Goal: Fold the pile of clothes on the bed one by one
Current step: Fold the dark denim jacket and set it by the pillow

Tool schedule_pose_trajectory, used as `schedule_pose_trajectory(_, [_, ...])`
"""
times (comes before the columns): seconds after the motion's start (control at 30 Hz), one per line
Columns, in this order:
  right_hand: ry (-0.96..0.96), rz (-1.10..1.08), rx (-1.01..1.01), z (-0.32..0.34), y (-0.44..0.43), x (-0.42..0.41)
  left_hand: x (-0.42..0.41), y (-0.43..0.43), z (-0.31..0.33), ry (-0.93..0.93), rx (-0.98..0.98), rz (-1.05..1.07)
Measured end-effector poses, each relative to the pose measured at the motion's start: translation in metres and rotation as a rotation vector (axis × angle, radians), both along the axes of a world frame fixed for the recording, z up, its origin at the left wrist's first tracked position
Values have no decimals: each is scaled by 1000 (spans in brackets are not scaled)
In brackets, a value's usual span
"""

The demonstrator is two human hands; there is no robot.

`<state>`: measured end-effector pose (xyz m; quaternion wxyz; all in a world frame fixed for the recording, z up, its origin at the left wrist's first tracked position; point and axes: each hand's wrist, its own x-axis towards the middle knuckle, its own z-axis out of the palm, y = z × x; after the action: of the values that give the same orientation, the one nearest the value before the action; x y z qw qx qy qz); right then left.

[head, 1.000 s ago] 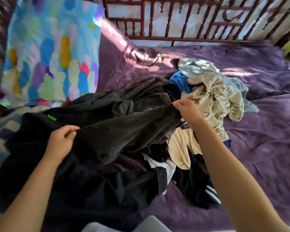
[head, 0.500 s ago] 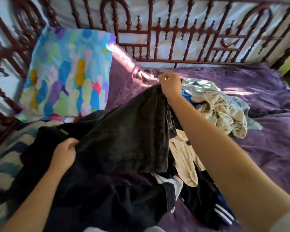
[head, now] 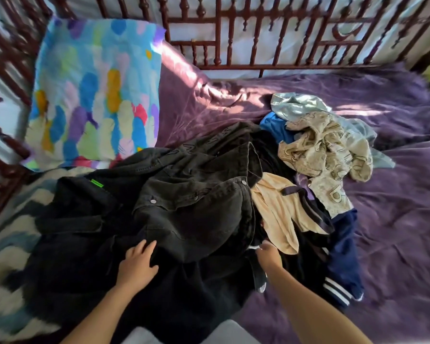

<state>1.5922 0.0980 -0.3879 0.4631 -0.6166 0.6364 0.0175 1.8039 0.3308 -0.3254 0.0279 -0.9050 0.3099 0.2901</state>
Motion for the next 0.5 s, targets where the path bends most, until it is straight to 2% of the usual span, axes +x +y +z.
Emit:
schedule_pose_trajectory(0.13, [90, 79, -67, -13, -4, 10, -10, 7, -2, -26, 63, -38])
schedule_pose_trajectory(0.3, [150, 111, -131, -28, -4, 12, -24, 29, -10, 81, 142, 27])
schedule_pose_trajectory(0.43, [10, 145, 103, -42, 7, 15, -33, 53, -25, 156, 244, 12])
schedule_pose_trajectory(0.5, [6, 183, 133, -44, 12, 18, -40, 63, -31, 152, 289, -14])
